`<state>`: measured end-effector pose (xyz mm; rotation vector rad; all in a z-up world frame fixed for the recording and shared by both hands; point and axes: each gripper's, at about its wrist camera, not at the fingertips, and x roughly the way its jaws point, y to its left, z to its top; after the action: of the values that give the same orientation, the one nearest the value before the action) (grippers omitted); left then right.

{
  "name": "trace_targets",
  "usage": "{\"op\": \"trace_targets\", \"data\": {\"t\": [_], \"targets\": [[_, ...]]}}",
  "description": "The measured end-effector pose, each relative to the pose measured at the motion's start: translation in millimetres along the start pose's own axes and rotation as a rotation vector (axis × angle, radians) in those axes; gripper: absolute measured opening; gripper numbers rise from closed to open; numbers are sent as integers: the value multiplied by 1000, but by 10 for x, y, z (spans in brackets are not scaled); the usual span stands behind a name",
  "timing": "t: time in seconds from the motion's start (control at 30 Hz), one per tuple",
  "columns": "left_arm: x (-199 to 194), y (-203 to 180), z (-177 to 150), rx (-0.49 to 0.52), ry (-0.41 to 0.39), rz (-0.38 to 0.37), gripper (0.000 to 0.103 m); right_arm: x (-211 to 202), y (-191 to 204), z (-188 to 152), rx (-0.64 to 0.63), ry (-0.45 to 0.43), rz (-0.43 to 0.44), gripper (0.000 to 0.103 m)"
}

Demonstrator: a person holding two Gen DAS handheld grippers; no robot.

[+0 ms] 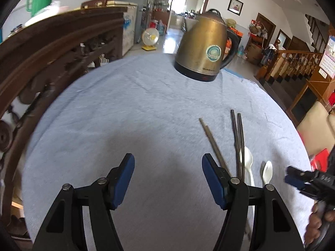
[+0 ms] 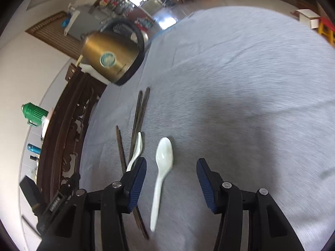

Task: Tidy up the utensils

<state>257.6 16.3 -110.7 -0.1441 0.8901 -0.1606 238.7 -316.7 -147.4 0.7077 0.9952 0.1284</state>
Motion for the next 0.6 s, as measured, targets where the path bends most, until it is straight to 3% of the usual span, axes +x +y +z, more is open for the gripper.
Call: {"op": "trace_targets", "data": {"t": [0.17, 0.2, 0.23, 0.3, 0.33, 0.43, 0.6], "targets": [[251, -124, 203, -34, 39, -41, 68, 369, 154, 98, -39, 40, -51, 53], [313, -164, 231, -42, 53, -52, 68, 405, 207, 101, -61, 42, -66, 44], [361, -199, 248, -46, 62, -62, 68, 445, 254, 89, -84, 45, -73, 25], [443, -300, 259, -41, 85, -95, 67, 532, 282, 56, -109, 81, -81, 8], [478, -370, 256, -28, 97, -111, 68, 548, 294, 35, -131, 70, -99, 5], [539, -611, 210, 45, 112, -152, 66, 522, 301, -4, -182, 37, -125, 3], [513, -961, -36, 170, 174, -209, 64, 331, 141, 2, -160, -29, -117, 3]]}}
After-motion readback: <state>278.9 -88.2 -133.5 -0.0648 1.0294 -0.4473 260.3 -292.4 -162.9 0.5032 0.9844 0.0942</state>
